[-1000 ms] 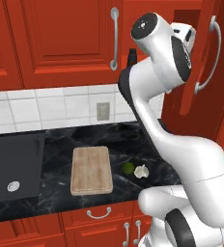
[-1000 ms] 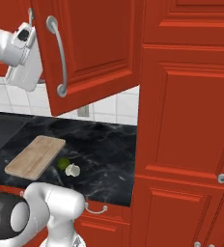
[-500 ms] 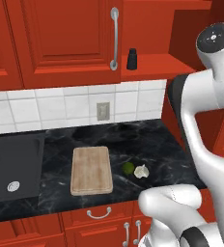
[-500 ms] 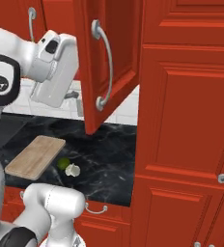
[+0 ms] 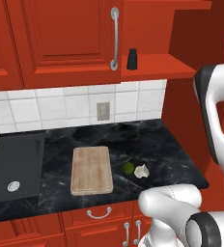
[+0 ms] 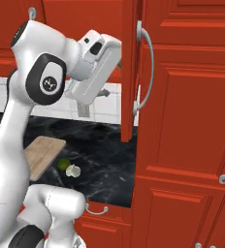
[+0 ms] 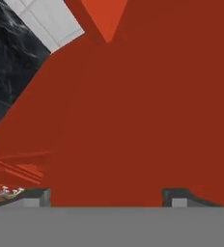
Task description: Open the cabinet. Place the bowl and condiment on the counter. Then place the lime and garlic on the cutting board.
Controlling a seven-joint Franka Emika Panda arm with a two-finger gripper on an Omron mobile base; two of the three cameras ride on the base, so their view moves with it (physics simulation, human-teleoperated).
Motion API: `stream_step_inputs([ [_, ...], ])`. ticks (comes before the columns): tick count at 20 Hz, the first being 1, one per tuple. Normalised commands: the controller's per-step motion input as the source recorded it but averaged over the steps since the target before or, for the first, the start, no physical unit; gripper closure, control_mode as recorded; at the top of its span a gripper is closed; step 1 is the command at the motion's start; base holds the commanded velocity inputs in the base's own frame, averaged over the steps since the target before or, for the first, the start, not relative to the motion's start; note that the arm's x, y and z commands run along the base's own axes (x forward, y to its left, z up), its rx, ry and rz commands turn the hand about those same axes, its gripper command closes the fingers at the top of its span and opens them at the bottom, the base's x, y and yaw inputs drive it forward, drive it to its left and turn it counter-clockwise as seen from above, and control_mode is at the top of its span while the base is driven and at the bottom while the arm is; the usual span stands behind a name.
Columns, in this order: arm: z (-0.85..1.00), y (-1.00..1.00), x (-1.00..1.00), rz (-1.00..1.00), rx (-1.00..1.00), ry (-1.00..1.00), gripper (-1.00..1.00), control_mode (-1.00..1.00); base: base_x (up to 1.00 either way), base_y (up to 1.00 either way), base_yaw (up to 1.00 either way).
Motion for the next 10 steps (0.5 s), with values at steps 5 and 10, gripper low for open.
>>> stream_step_inputs([
  [5,-0.13,0.10,-0.34,0.11,0.07,0.01,-1.00,-1.00,0.00,0.00,0.00],
  [10,-0.01,0.91,-0.36,0.00,0.00,-0.15,-1.00,-1.00,0.00,0.00,0.00],
])
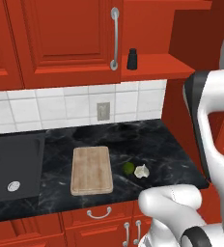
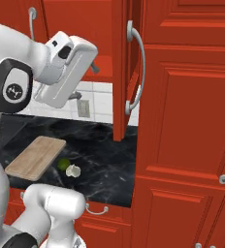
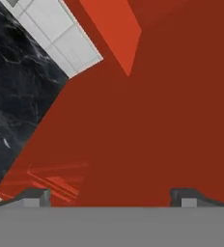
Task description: Open the cabinet. Place the bowl and condiment on the counter. Then place the lime and garlic on the cutting board.
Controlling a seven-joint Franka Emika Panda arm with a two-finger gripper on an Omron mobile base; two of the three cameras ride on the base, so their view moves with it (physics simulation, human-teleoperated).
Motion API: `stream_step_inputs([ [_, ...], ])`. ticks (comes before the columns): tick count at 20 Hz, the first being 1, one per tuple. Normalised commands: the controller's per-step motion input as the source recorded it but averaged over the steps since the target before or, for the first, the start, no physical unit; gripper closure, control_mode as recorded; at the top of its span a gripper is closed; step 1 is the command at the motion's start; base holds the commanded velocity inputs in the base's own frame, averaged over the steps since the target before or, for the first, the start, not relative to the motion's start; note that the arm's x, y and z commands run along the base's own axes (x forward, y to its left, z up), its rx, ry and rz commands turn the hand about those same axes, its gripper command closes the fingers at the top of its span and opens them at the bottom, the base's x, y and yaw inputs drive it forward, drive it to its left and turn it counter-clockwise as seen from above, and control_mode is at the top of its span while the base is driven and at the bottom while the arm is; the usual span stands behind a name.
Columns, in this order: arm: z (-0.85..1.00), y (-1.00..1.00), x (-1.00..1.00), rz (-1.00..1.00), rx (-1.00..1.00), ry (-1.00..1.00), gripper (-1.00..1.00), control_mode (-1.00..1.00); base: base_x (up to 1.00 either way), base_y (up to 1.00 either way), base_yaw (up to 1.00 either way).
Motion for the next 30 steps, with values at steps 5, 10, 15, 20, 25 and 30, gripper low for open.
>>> stream_step_inputs([
  [5,0.00,1.00,0.09,0.00,0.07,-0.15,-1.00,-1.00,0.00,0.00,0.00],
  [10,0.00,1.00,0.33,0.00,0.36,-0.08,-1.00,-1.00,0.00,0.00,0.00],
  [15,0.00,0.98,0.56,0.05,0.51,0.00,-1.00,-1.00,0.00,0.00,0.00],
  [20,0.02,1.00,0.61,0.06,0.43,-0.03,-1.00,-1.00,0.00,0.00,0.00],
  [25,0.09,0.92,0.86,-0.04,0.20,-0.08,-1.00,-1.00,0.00,0.00,0.00],
  [30,0.08,0.05,0.49,-0.24,0.05,-0.06,-1.00,-1.00,0.00,0.00,0.00],
])
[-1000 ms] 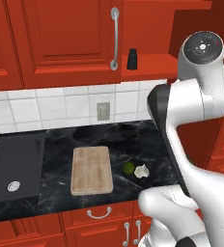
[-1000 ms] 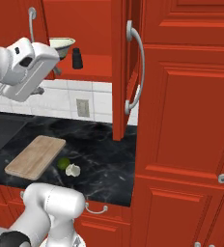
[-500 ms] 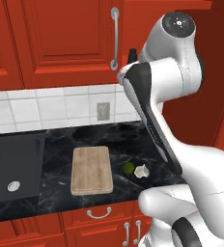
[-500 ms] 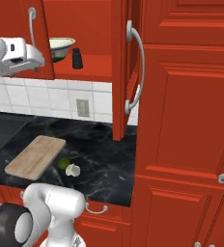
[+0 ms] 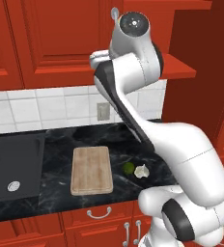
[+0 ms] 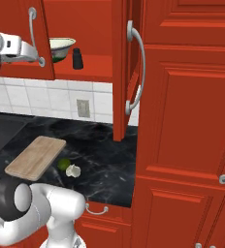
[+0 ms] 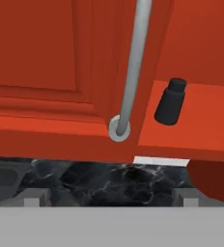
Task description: Open the cabinet. Place the bowl and condiment on the counter. Then place the lime and garlic on the cutting board.
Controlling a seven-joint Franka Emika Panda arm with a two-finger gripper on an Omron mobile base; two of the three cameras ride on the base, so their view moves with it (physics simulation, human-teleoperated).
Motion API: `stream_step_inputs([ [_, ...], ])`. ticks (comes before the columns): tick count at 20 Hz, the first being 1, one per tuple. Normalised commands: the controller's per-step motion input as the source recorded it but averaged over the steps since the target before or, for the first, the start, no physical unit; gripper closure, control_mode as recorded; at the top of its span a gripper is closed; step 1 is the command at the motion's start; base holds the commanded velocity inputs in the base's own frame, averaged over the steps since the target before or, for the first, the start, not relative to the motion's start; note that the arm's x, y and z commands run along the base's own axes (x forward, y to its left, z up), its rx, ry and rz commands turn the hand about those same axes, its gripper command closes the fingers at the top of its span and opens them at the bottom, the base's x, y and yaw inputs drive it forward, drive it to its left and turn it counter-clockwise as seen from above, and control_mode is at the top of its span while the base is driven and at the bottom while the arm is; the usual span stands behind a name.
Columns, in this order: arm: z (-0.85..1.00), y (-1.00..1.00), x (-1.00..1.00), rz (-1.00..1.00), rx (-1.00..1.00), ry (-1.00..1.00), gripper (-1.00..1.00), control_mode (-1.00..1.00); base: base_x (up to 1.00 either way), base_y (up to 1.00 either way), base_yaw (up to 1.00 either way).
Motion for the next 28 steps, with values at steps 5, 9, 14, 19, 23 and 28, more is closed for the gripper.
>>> stream_step_inputs([
  [5,0.11,-0.12,0.18,-0.16,0.01,0.00,-1.00,-1.00,0.00,0.00,0.00],
  [9,0.01,0.00,0.47,-0.02,0.00,0.03,-1.00,-1.00,0.00,0.00,0.00],
  [14,0.00,-0.03,0.51,0.01,0.00,0.00,-1.00,-1.00,0.00,0.00,0.00],
  [19,0.00,-0.09,0.45,0.03,0.00,0.00,-1.00,-1.00,0.00,0.00,0.00],
  [23,0.00,-0.08,0.28,0.01,0.00,0.00,1.00,-1.00,0.00,0.00,0.00],
  [28,0.00,0.00,0.31,0.00,0.00,0.00,1.00,-1.00,0.00,0.00,0.00],
])
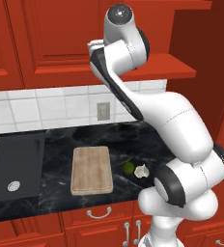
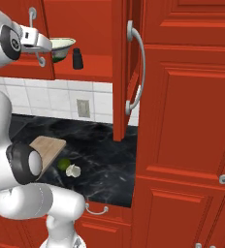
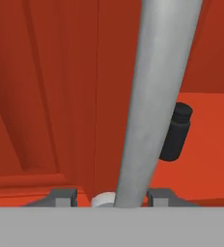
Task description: Open the cabinet. Place the bowl and condiment on the counter. Then place the lime and garlic on the cutting board.
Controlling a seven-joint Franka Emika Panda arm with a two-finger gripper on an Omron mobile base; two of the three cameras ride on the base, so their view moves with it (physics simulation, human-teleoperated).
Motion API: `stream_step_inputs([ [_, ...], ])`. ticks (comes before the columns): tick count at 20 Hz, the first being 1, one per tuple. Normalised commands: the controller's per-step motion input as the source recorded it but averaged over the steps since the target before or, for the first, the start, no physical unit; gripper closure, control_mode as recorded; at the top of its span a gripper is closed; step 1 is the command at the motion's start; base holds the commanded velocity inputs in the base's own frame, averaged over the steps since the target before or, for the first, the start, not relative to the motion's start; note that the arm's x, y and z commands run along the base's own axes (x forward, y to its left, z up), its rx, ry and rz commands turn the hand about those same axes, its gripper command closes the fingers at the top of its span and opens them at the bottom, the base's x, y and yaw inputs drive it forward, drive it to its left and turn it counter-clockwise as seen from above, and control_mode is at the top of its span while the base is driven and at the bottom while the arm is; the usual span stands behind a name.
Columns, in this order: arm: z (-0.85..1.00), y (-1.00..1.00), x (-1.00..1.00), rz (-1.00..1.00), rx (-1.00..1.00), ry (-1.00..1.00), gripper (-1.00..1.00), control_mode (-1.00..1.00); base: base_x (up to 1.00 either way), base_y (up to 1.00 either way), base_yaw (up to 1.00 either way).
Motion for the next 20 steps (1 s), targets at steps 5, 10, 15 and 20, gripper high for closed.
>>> stream_step_inputs([
  [5,0.00,0.11,-0.19,0.01,0.00,0.00,1.00,-1.00,0.00,0.00,0.00],
  [10,0.00,0.52,-0.99,0.11,0.00,-0.01,1.00,-1.00,0.00,0.00,0.00],
  [15,-0.02,0.77,-1.00,0.23,0.00,-0.01,1.00,-1.00,0.00,0.00,0.00],
  [20,-0.09,0.92,-1.00,0.24,0.00,0.00,1.00,-1.00,0.00,0.00,0.00],
])
